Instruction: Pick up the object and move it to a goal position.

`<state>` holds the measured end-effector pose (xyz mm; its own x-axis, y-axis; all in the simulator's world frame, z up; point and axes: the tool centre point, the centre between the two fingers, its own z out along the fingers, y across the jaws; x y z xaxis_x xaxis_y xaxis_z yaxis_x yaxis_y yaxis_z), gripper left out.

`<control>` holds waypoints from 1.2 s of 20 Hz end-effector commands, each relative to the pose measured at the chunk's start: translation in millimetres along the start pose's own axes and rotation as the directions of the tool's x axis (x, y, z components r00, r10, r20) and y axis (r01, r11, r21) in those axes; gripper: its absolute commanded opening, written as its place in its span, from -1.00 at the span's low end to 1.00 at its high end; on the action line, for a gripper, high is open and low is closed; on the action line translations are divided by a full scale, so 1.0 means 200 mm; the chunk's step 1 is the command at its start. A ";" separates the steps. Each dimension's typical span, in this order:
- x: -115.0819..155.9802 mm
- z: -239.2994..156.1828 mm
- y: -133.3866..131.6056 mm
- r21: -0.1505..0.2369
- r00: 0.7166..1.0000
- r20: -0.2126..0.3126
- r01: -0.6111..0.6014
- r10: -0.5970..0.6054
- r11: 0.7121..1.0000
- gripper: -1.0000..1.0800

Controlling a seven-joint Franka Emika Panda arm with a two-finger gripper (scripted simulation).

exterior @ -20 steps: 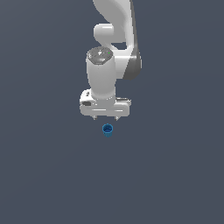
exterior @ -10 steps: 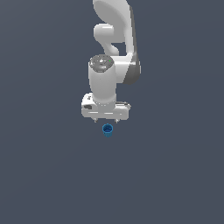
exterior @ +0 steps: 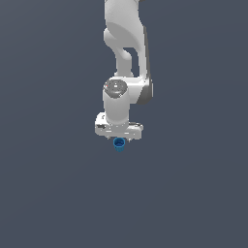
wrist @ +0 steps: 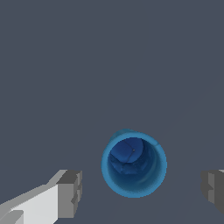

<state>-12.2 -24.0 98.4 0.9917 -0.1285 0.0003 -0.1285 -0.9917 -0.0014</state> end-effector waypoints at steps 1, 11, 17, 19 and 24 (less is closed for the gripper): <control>-0.01 0.03 0.00 -0.001 1.000 0.000 -0.006 0.006 1.000 0.92; -0.01 0.12 0.00 -0.001 1.000 0.001 -0.006 0.006 1.000 0.92; -0.01 0.26 0.00 -0.001 1.000 0.001 -0.007 0.007 1.000 0.92; -0.01 0.28 0.00 -0.001 1.000 0.001 -0.007 0.007 1.000 0.92; -0.01 0.29 0.00 -0.001 1.000 0.001 -0.007 0.007 1.000 -1.00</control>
<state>-14.3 -23.6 40.8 0.9907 -0.1359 -0.0005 -0.1359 -0.9907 0.0000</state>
